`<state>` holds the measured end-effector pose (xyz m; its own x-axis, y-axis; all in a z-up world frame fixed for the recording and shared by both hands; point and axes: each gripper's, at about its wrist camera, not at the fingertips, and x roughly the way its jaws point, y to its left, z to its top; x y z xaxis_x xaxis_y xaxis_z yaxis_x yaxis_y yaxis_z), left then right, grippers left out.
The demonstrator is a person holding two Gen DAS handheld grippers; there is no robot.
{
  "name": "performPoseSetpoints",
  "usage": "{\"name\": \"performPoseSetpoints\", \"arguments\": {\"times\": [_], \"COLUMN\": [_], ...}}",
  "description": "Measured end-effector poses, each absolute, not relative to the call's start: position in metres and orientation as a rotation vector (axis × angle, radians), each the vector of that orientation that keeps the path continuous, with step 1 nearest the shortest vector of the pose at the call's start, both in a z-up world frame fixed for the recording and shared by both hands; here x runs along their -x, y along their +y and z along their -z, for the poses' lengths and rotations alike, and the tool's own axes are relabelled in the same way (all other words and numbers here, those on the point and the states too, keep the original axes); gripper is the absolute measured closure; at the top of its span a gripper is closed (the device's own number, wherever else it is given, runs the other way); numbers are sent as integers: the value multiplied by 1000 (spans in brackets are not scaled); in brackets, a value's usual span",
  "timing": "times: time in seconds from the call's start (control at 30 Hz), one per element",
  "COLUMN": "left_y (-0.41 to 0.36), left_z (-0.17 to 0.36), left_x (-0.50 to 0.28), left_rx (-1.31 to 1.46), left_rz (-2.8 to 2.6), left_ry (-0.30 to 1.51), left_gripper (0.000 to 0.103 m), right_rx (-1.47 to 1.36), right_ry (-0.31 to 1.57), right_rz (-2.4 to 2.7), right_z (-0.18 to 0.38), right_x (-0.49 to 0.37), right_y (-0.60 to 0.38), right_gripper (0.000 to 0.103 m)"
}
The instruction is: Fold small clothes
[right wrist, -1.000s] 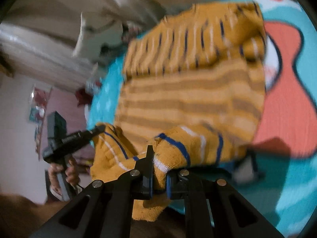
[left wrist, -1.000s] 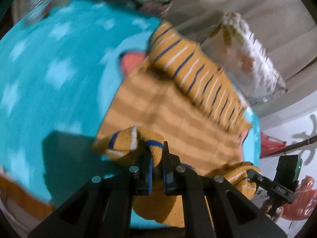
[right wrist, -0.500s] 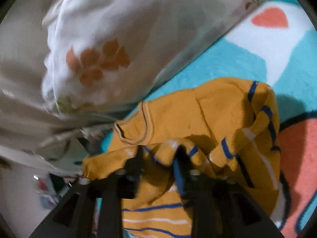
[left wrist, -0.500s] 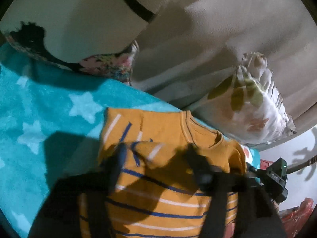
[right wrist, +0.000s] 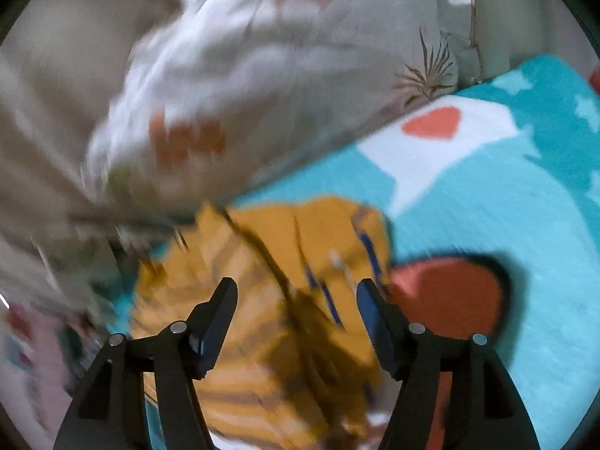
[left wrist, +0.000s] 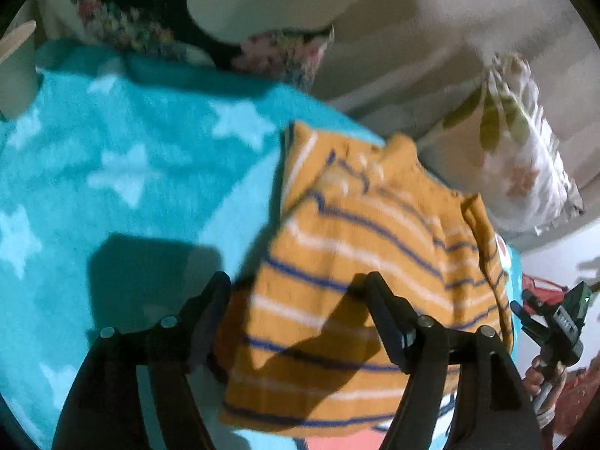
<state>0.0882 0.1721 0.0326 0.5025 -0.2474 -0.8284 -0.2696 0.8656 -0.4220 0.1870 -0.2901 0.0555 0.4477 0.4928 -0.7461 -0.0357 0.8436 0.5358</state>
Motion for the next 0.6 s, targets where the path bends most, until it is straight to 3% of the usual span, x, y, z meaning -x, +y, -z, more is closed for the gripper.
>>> {"name": "performPoseSetpoints", "arguments": {"times": [0.27,0.37,0.4,0.43,0.47,0.53,0.6], "left_y": [141,124,121,118,117,115,116], "left_z": [-12,-13,-14,-14,-14,-21,-37], "left_x": [-88,-99,-102,-105,-108,-104,-90], "left_rx": [587,527,516,520,544,544,528], "left_rz": [103,40,29,39,58,37,29], "left_ry": [1034,1057,1062,1075,1095,1096,1085], "left_gripper": [7,8,27,42,70,78,80], "right_rx": [-509,-427,-417,-426,-446,-551,-673], "right_ry": [1119,1146,1140,1114,1101,1135,1164], "right_rz": [-359,-337,-331,-325,-316,-339,-398], "right_z": [-28,-16,-12,-11,-11,-6,-1], "right_x": [-128,-130,-135,-141,-150,-166,-172], "right_y": [-283,-269,-268,-267,-266,-270,-279], "right_gripper": [23,22,22,28,49,68,74]}}
